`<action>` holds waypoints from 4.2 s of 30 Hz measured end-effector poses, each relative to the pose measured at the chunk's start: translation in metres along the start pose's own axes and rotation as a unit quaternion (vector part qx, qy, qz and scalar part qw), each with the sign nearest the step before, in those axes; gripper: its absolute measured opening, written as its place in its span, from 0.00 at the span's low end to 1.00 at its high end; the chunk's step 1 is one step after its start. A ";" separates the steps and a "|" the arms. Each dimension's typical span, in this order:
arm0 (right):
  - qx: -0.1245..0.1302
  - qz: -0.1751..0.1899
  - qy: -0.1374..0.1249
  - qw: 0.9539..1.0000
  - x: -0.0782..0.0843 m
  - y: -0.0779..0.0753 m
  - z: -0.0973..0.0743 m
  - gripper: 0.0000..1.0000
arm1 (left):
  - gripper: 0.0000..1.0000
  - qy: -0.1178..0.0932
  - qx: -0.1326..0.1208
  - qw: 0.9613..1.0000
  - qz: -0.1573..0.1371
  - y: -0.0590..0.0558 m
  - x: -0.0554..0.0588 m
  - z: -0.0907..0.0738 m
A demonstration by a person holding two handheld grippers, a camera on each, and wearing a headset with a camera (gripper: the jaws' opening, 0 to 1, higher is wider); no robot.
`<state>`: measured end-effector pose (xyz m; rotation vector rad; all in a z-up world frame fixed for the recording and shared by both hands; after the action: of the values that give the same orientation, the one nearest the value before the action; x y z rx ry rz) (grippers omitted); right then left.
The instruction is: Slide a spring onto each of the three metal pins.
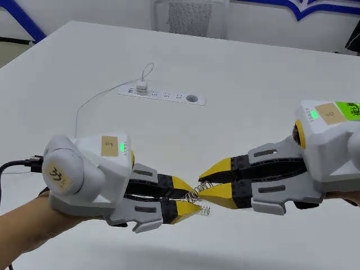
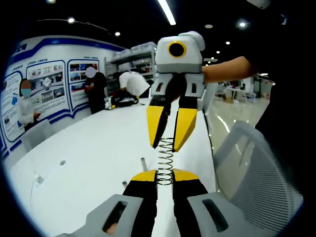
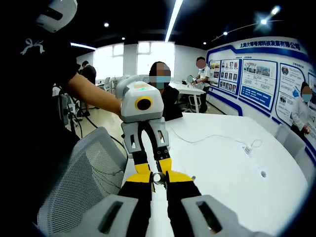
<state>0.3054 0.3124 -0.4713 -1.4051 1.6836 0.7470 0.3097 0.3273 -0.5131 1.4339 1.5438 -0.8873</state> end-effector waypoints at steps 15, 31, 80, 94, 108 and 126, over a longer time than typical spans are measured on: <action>-0.006 0.024 -0.031 0.999 -0.014 0.005 0.005 0.11 | 0.10 -0.013 0.007 1.000 0.003 -0.006 -0.010 0.006; 0.014 0.006 -0.028 0.999 -0.014 -0.001 0.009 0.10 | 0.11 -0.009 -0.001 1.000 -0.022 0.002 -0.008 0.007; 0.222 0.110 0.011 0.969 0.073 -0.097 -0.053 0.11 | 0.92 0.038 -0.126 0.989 -0.072 0.054 0.031 -0.043; 0.258 0.159 0.023 0.953 0.115 -0.106 -0.057 0.11 | 1.00 0.050 -0.149 0.984 -0.085 0.063 0.043 -0.056; 0.254 0.189 0.021 0.948 0.132 -0.107 -0.045 0.11 | 1.00 0.064 -0.156 0.981 -0.097 0.063 0.052 -0.062; 0.250 0.199 0.028 0.947 0.141 -0.106 -0.038 0.11 | 1.00 0.056 -0.157 0.981 -0.101 0.064 0.051 -0.063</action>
<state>0.3921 0.1873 -0.5681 -0.7495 2.0515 0.4415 0.3660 0.4112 -0.5313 1.1304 1.8455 -0.6491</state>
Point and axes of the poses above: the centre of the closed fingertips' face, and the gripper's own axes: z roughly forward along the fingers, y roughly to its left, x roughly out of its underside, the point moved 2 cm from there along -z, roughly backward along the fingers, and after that the axes turned 4 degrees about y, right-handed, at the moved point
